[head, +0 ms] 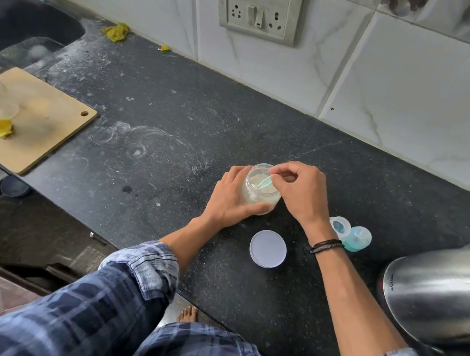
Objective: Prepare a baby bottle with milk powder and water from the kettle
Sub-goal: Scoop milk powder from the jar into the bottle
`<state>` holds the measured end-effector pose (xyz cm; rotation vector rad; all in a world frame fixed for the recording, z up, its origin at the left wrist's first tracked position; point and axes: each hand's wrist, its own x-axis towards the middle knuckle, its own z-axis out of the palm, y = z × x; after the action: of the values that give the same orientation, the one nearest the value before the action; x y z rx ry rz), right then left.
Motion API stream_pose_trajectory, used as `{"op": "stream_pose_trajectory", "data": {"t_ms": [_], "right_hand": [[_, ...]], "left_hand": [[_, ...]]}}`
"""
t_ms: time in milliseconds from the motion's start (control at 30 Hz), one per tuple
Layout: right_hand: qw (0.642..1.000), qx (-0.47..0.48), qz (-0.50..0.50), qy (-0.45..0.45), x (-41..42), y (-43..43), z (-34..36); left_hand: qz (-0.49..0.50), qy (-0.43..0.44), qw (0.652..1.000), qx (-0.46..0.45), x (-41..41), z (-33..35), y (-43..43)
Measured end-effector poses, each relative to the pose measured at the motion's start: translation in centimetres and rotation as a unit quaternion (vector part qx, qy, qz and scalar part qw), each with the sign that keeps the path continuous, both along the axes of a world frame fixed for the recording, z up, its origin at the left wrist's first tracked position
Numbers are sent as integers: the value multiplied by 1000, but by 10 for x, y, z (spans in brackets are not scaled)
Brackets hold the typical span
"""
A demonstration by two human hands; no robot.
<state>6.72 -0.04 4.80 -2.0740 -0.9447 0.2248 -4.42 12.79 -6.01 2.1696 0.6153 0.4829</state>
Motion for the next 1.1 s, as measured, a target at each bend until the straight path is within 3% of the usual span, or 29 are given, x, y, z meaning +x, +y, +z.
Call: {"op": "stream_pose_trajectory", "data": {"t_ms": [267,733,967,1100], "right_hand": [[999,28,-2,-26,-10,-2,2],[993,81,-86,24,-24,-15,-15],[980,101,-125,118,-24,-19,-21],[978,98,-132,126,-18,-18,-20]], "left_hand": [[-1,-8,1000,4,0,-2,1],[0,-6,1000,10,1,-3,1],[1,-4,1000,9,1,-3,1],[4,1,1000,8,1,-3,1]]}}
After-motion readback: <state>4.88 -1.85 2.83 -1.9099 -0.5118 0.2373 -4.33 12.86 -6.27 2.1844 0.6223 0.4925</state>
